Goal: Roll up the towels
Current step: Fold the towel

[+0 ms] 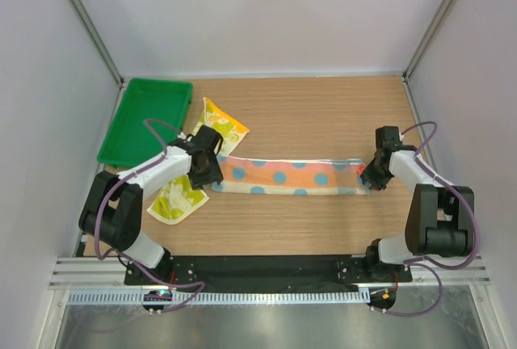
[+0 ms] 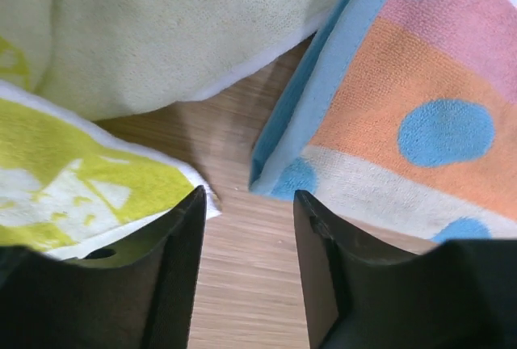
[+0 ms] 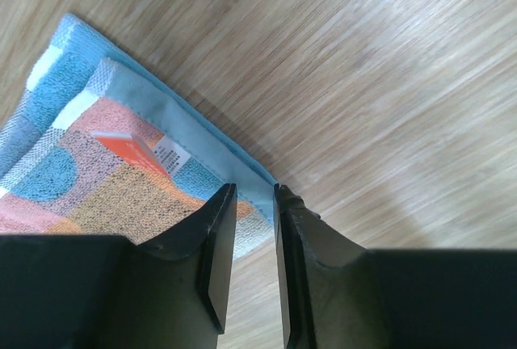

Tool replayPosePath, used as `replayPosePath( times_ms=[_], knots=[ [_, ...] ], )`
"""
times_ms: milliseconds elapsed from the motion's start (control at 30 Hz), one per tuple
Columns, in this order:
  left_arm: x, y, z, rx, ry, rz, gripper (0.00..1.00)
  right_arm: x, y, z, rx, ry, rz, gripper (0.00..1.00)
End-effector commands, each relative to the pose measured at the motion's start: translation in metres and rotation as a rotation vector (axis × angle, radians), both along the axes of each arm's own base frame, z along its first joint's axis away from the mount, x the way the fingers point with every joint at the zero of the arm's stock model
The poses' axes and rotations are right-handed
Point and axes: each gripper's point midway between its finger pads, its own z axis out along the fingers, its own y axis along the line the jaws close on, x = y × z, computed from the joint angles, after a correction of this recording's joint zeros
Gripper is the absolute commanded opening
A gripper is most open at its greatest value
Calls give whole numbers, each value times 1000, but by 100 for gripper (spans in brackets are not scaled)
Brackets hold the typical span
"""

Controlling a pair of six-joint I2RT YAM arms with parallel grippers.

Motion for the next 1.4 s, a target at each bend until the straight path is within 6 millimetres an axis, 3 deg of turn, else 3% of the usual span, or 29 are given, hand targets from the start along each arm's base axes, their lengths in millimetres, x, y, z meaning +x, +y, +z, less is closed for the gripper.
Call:
replayPosePath(
  times_ms=[0,100,133,367,433,533,667,800,900,1033,1067,1100,1367],
  knots=[
    [-6,11,19,18,-27,-3,56,11,-12,32,-64,-70,11,33],
    [-7,13,40,17,-56,-24,68,16,-8,55,-48,-138,30,35],
    [-2,11,57,6,-95,-35,69,15,-7,66,-48,-169,36,36],
    [3,39,126,135,-228,-125,70,-1,10,90,30,-318,22,52],
    [5,46,142,168,-260,-134,69,-7,18,82,76,-317,17,61],
    [6,52,152,201,-314,-176,69,-13,24,69,112,-295,2,62],
    [9,64,151,259,-391,-201,68,-21,29,49,148,-272,-27,63],
    [6,57,153,203,-462,-241,68,-28,20,36,107,-227,-78,63],
    [5,63,168,210,-530,-212,70,-29,16,26,104,-189,-94,63],
    [8,59,183,155,-658,-204,78,-26,12,15,127,-184,-114,62],
    [4,62,191,143,-696,-183,83,-26,12,10,133,-171,-116,61],
    [2,63,194,140,-710,-179,99,-26,10,8,140,-171,-126,61],
    [-9,72,204,156,-745,-186,100,-19,8,-9,181,-156,-126,53]
  ],
)
